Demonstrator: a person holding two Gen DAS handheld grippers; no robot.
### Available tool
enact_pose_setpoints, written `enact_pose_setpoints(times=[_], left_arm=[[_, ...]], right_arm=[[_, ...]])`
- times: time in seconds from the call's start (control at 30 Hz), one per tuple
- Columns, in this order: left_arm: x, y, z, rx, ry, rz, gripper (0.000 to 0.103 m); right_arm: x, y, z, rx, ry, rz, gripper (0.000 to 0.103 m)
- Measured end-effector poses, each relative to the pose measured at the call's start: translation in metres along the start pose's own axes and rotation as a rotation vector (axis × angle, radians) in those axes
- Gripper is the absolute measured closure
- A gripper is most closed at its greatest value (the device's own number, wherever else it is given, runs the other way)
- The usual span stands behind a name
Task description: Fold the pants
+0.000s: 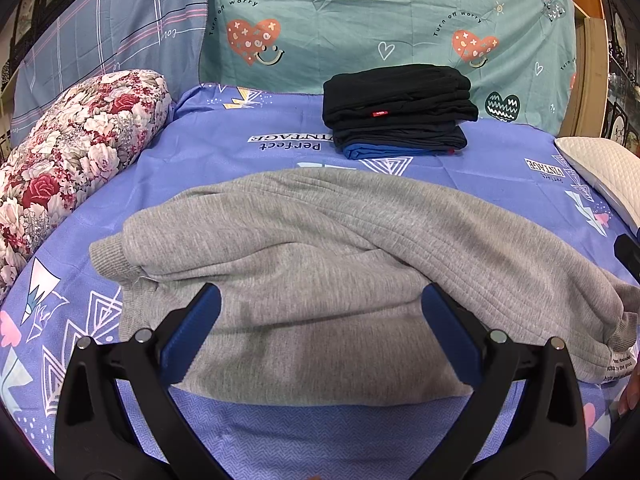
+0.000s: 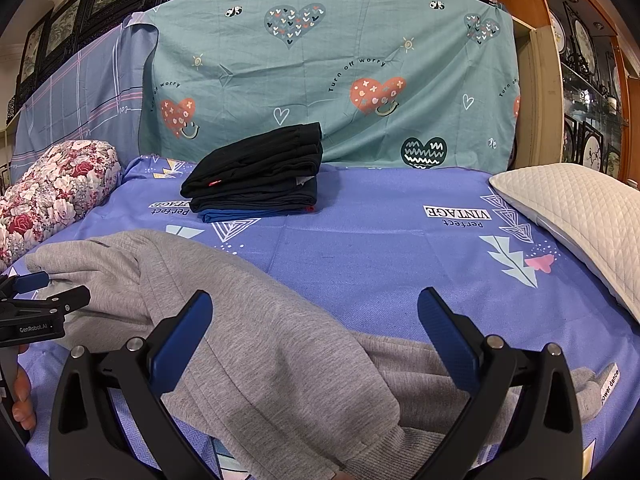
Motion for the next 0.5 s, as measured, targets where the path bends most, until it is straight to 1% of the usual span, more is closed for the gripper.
enact_pose_setpoints(times=[0.5], left_arm=[[-0.0002,0.0,-0.0001,-0.001,0.0,0.002,0.002]], right_arm=[[-0.0009,0.0006,0.0006,0.0,0.0,0.0,0.001]])
Point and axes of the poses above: each gripper's, at about its wrist camera, not at the fingertips, and y roughly the way its jaws point, z to its left, x to its top, the point moved 10 cm from there along y, roughly the way its jaws point, and after that the axes turned 11 degrees about -z, right-handed, at the moved point
